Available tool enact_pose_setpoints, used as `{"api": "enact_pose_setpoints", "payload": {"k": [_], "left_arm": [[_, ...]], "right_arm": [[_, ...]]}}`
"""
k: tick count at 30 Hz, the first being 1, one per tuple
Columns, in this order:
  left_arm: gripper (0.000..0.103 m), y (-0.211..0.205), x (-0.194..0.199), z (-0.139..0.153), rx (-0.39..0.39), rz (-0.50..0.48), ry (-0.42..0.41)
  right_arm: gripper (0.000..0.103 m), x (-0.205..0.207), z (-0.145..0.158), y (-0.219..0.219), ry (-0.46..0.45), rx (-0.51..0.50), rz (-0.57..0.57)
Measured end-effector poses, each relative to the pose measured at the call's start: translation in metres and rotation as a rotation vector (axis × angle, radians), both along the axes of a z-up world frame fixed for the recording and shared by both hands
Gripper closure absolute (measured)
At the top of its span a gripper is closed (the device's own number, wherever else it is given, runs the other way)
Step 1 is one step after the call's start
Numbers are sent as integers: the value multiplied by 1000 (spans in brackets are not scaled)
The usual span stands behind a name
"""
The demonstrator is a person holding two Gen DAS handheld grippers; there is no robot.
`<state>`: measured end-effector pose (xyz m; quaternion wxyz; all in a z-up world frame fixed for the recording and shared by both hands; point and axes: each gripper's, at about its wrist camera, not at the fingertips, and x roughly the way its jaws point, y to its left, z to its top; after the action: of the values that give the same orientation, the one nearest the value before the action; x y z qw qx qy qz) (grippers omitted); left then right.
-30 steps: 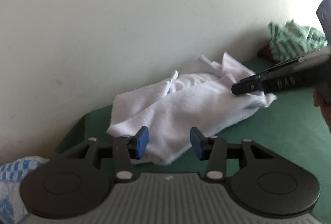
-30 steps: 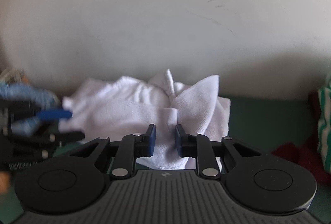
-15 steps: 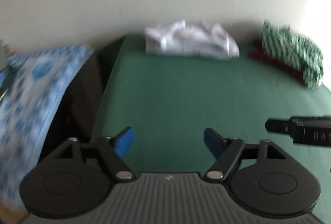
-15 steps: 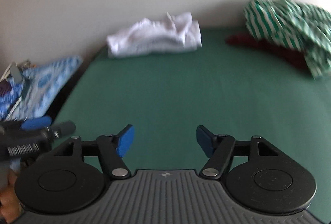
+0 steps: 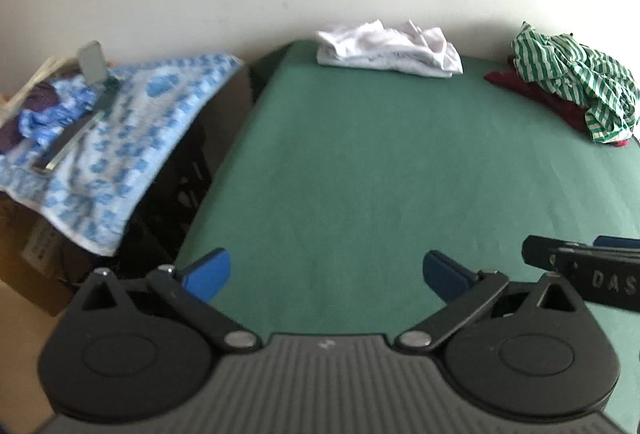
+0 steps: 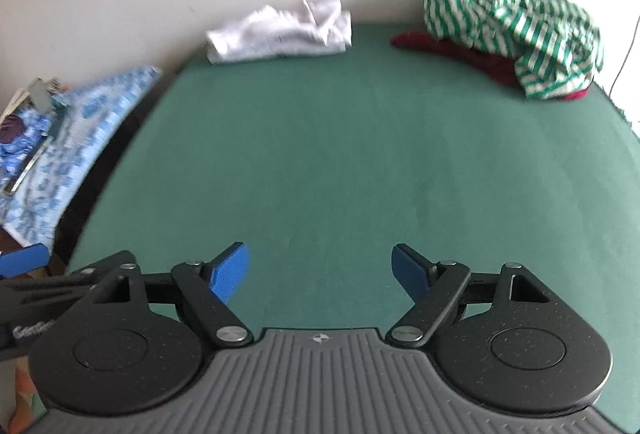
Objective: Fold clothes
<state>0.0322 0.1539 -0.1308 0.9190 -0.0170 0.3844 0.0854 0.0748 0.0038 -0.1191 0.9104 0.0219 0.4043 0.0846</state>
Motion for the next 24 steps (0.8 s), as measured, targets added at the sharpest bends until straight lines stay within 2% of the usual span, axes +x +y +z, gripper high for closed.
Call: {"api": "enact_pose_setpoints", "payload": {"k": [3, 6, 8, 12, 15, 20, 24], "left_arm": [[1, -15, -13, 6, 39, 18, -10], [1, -24, -22, 11, 41, 21, 7], [1, -28, -25, 15, 76, 7, -13], [1, -27, -24, 23, 121, -26, -54], [1, -16, -21, 25, 126, -49, -43], [1, -6, -19, 18, 122, -151, -29], [0, -8, -20, 13, 78, -260, -16]], "right_arm": [[19, -18, 6, -12, -54, -8, 6], [19, -27, 6, -21, -42, 14, -23], [19, -31, 8, -24, -45, 32, -51], [19, -33, 15, -11, -106, -14, -92], [19, -31, 17, 4, -127, -35, -133], [19, -29, 16, 29, -131, -41, -173], [18, -36, 21, 45, -147, -77, -182]]}}
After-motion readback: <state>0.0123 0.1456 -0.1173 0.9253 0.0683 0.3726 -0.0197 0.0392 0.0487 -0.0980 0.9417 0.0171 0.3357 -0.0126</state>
